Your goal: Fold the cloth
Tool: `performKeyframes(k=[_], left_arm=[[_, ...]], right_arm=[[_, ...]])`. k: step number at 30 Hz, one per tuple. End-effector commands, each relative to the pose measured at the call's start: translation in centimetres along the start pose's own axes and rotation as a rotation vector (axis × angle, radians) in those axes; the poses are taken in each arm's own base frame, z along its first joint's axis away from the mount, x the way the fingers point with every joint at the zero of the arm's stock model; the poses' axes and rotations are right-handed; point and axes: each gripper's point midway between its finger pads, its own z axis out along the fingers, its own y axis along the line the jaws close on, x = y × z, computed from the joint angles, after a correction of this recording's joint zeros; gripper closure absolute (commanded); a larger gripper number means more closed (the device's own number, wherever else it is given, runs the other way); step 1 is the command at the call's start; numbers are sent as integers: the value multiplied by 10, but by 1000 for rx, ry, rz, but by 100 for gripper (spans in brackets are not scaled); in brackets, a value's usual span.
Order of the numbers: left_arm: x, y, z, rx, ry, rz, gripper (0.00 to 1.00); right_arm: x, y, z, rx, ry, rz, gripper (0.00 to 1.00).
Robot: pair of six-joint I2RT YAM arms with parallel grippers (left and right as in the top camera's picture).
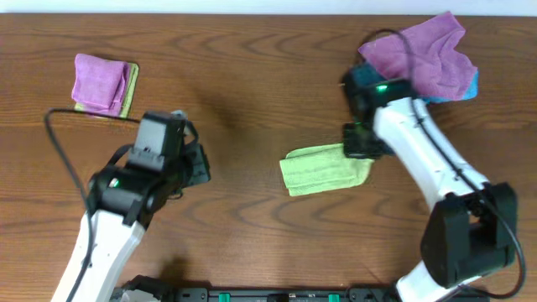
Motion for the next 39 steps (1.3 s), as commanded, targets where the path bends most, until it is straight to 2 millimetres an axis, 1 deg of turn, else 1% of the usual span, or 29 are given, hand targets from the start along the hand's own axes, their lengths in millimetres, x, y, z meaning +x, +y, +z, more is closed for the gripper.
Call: performKeyframes(k=[1, 2, 5, 10, 12, 14, 15, 16, 17, 18, 19, 20, 21, 22, 23, 24, 27, 30, 31, 32, 33, 34, 35, 36, 37, 38, 39], left_arm=[[0, -3, -22, 31, -46, 6, 94], [4, -1, -28, 32, -48, 6, 94], [9, 2, -33, 28, -42, 6, 94], [14, 4, -33, 18, -25, 4, 94], [14, 4, -33, 18, -26, 4, 94], [13, 5, -33, 16, -26, 4, 94], [13, 5, -33, 15, -27, 4, 94], [13, 5, -33, 15, -27, 4, 93], [13, 5, -33, 14, -26, 3, 89], [13, 5, -33, 14, -26, 3, 87], [13, 5, -32, 13, -25, 3, 83], [13, 5, -32, 13, -24, 3, 79], [13, 5, -32, 13, -25, 3, 77], [13, 5, -32, 12, -24, 3, 77], [13, 5, -32, 11, -22, 3, 77], [13, 6, -31, 9, -21, 3, 77], [13, 7, -27, -5, -9, 1, 76], [13, 8, -18, -19, 15, -1, 63], [12, 8, -14, -22, 22, -2, 62], [11, 8, -6, -30, 35, -4, 62], [11, 9, 0, -35, 44, -5, 61], [10, 8, 8, -36, 57, -8, 61], [10, 7, 16, -35, 72, -13, 60], [12, 4, 28, -22, 102, -18, 58], [14, 1, 38, -2, 130, -22, 56], [17, -4, 49, 24, 162, -27, 55], [20, -9, 59, 49, 195, -33, 55]], right_arm=[[3, 39, 2, 34, -46, -86, 98], [8, 57, 7, 34, -48, -128, 98], [18, 79, 20, 42, -21, -181, 99], [38, 103, 42, 27, 58, -243, 98], [45, 112, 45, 6, 85, -260, 99], [52, 123, 44, -38, 101, -272, 99], [55, 131, 43, -75, 111, -283, 92], [61, 142, 41, -128, 130, -308, 78], [68, 152, 39, -181, 155, -332, 53], [74, 160, 36, -229, 178, -349, 45], [81, 170, 33, -286, 202, -368, 36], [86, 177, 30, -330, 221, -385, 36], [90, 182, 26, -369, 237, -401, 47], [92, 185, 23, -395, 243, -418, 71], [92, 186, 21, -412, 246, -429, 87], [92, 187, 18, -424, 246, -436, 98], [86, 183, 7, -435, 228, -443, 98], [76, 177, -13, -461, 182, -455, 98], [71, 174, -22, -472, 161, -457, 98], [66, 171, -33, -486, 131, -462, 96], [62, 167, -41, -497, 107, -467, 92], [58, 163, -51, -510, 77, -476, 81], [54, 159, -59, -521, 49, -488, 73], [47, 148, -69, -515, -1, -492, 68], [39, 136, -73, -484, -35, -471, 74], [32, 122, -75, -445, -64, -444, 93], [25, 108, -76, -406, -82, -402, 98]])
